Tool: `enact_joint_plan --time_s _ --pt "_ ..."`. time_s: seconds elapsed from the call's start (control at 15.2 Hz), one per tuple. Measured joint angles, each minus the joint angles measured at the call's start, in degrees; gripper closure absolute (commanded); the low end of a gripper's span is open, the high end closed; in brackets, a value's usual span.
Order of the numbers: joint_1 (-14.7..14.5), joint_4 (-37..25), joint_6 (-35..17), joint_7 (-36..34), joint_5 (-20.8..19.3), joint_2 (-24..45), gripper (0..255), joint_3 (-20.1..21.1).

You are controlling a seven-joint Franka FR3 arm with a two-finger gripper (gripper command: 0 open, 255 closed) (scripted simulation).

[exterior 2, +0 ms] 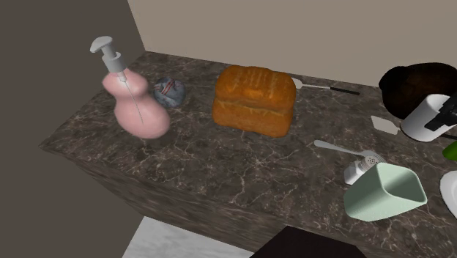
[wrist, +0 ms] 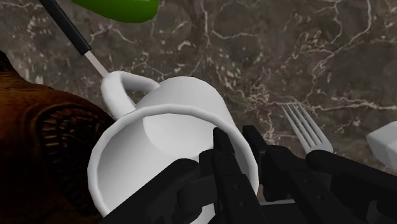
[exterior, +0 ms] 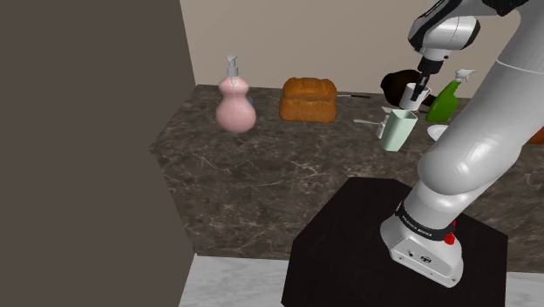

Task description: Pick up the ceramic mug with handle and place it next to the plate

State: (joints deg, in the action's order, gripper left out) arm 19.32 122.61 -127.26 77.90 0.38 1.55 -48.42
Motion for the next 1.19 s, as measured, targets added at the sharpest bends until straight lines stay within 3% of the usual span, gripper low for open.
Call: enact_joint_plan --time_s 0.53,0.92,0.99,1.19 --pt "0.67 2.68 -5.44 2.91 4.31 4.24 255 0.38" --pt "0.76 2.86 -5.8 3.15 4.59 4.48 255 0.4" --pt "0.76 2.86 -5.8 3.15 4.59 4.48 0 0.4" --pt "0.76 2.86 -5.81 3.15 4.59 4.48 0 0.4"
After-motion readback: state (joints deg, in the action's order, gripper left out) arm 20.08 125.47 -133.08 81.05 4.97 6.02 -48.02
